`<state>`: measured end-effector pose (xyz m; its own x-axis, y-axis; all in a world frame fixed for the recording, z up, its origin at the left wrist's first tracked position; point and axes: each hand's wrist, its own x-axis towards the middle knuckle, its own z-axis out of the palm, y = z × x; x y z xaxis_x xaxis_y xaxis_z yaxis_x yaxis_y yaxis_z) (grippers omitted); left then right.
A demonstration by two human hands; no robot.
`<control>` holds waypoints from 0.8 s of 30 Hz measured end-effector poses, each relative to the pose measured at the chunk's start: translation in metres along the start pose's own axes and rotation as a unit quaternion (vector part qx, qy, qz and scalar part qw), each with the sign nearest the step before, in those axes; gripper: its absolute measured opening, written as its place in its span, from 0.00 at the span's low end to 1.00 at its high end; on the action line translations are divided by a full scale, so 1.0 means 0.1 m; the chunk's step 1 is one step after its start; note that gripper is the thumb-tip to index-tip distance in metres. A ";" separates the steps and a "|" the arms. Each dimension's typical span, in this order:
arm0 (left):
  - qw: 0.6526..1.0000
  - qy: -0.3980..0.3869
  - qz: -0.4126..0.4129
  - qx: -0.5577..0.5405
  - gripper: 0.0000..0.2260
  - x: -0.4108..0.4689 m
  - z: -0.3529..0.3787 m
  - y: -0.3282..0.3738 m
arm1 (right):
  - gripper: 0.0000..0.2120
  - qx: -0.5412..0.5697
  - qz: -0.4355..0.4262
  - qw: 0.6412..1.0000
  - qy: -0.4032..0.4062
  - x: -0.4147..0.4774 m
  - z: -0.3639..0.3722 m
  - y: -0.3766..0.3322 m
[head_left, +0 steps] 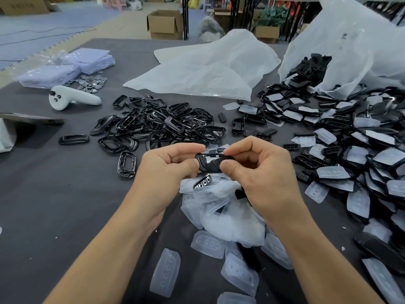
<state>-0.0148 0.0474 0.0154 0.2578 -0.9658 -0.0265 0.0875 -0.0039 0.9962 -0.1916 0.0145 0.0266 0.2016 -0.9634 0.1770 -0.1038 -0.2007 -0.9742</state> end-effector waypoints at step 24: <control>0.970 0.078 -0.087 -0.215 0.17 0.06 -0.06 0.06 | 0.12 0.217 0.178 0.960 0.018 0.01 0.03 -0.07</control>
<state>-0.0068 0.0428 0.0208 0.3426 -0.9093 -0.2361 0.5273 -0.0219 0.8494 -0.1881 0.0159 0.0334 0.1948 -0.9640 -0.1808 0.2579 0.2282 -0.9388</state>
